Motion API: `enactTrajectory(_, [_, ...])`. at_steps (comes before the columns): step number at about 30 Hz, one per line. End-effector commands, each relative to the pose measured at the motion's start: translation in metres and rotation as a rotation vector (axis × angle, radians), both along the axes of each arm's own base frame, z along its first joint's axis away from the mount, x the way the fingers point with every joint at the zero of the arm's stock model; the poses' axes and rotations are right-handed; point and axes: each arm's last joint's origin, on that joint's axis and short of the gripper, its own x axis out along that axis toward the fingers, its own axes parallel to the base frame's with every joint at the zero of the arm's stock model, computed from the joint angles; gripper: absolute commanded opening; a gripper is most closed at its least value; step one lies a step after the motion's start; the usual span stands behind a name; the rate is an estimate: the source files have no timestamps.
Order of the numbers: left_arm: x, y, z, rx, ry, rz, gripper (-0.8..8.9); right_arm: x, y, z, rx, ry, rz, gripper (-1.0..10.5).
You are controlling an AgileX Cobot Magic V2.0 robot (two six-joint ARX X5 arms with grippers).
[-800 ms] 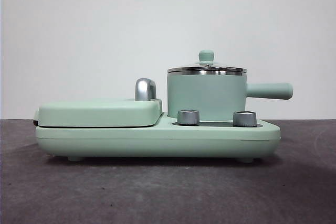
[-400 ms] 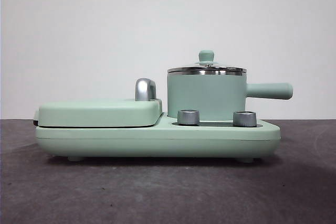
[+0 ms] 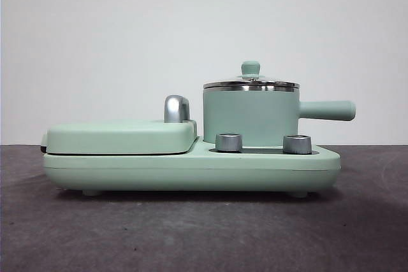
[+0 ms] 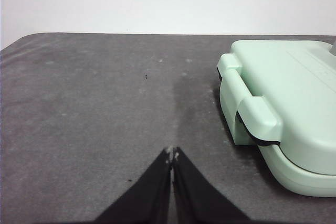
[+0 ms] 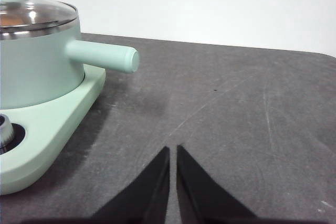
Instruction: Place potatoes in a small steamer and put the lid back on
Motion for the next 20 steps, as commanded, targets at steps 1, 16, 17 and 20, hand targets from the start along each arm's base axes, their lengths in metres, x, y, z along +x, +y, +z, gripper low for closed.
enactTrajectory(1, [0.0013, -0.0001, -0.0056, -0.003, 0.009, 0.001, 0.07, 0.0003, 0.0001, -0.0005, 0.017, -0.005, -0.002, 0.2])
enactTrajectory(16, [0.0013, -0.0001, -0.0056, -0.003, 0.009, 0.001, 0.06, 0.0003, 0.0001, -0.0003, 0.017, -0.005, -0.002, 0.2])
enactTrajectory(17, [0.0013, -0.0001, -0.0056, -0.003, 0.009, 0.001, 0.06, 0.0003, 0.0001, -0.0005, 0.017, -0.005, -0.002, 0.2])
enactTrajectory(20, [0.0013, -0.0001, -0.0056, -0.003, 0.009, 0.001, 0.06, 0.0003, 0.0001, -0.0003, 0.017, -0.005, -0.002, 0.2])
